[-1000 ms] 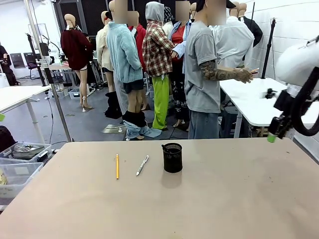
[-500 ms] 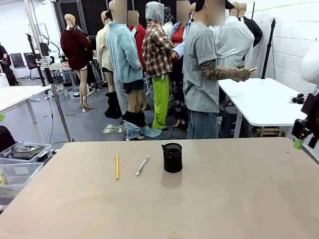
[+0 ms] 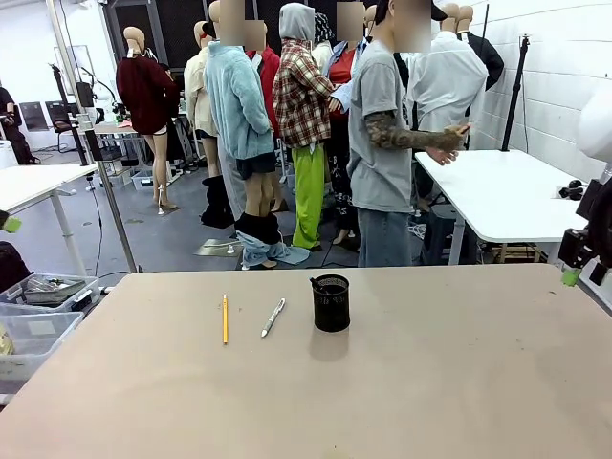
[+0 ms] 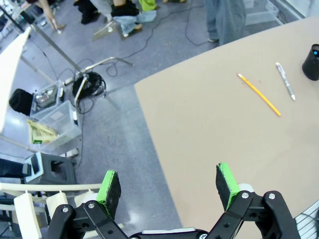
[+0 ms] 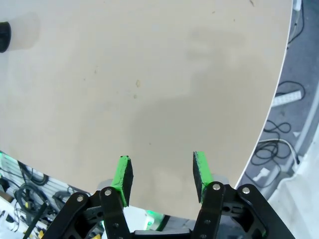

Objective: Place the pens into the pen holder.
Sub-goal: Pick up a writing instrument from the table and place it into the Pen holder.

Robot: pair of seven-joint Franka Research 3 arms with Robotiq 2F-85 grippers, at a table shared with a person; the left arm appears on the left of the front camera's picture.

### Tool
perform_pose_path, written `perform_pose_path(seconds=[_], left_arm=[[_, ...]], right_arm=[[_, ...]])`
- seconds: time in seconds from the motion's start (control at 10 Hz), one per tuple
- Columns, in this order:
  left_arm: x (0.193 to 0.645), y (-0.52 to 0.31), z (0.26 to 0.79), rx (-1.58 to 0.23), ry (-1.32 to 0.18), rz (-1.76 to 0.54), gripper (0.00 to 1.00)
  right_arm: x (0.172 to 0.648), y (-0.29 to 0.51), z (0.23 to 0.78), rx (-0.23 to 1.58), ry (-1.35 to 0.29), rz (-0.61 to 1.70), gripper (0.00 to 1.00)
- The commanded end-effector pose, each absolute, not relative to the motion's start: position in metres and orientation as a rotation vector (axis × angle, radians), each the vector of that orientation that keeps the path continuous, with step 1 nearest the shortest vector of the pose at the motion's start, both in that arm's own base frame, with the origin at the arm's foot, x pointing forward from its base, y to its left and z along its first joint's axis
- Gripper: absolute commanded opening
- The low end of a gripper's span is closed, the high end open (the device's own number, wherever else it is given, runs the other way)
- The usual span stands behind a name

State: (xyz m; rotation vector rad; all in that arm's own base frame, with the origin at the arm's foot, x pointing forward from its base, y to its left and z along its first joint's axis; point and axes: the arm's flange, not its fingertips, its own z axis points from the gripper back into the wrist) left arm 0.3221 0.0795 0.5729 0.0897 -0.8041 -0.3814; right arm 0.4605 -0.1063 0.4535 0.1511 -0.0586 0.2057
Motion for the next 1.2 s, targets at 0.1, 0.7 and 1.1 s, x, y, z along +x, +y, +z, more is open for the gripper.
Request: perform_pose_path(seconds=[0.1,0.7,1.1], left_arm=[[0.373,-0.005,0.564,0.042,-0.622,-0.3,1.0],[0.44,-0.127,0.471,-0.016,-0.327,-0.032,1.0],[0.44,-0.125,0.459,-0.014,-0.329,-0.066,1.0]], right_arm=[[0.462,-0.106,0.454,0.143,-0.062,0.206,0.62],[0.462,-0.106,0.454,0.143,-0.062,0.206,0.62],[0.462,-0.106,0.454,0.143,-0.062,0.206,0.62]])
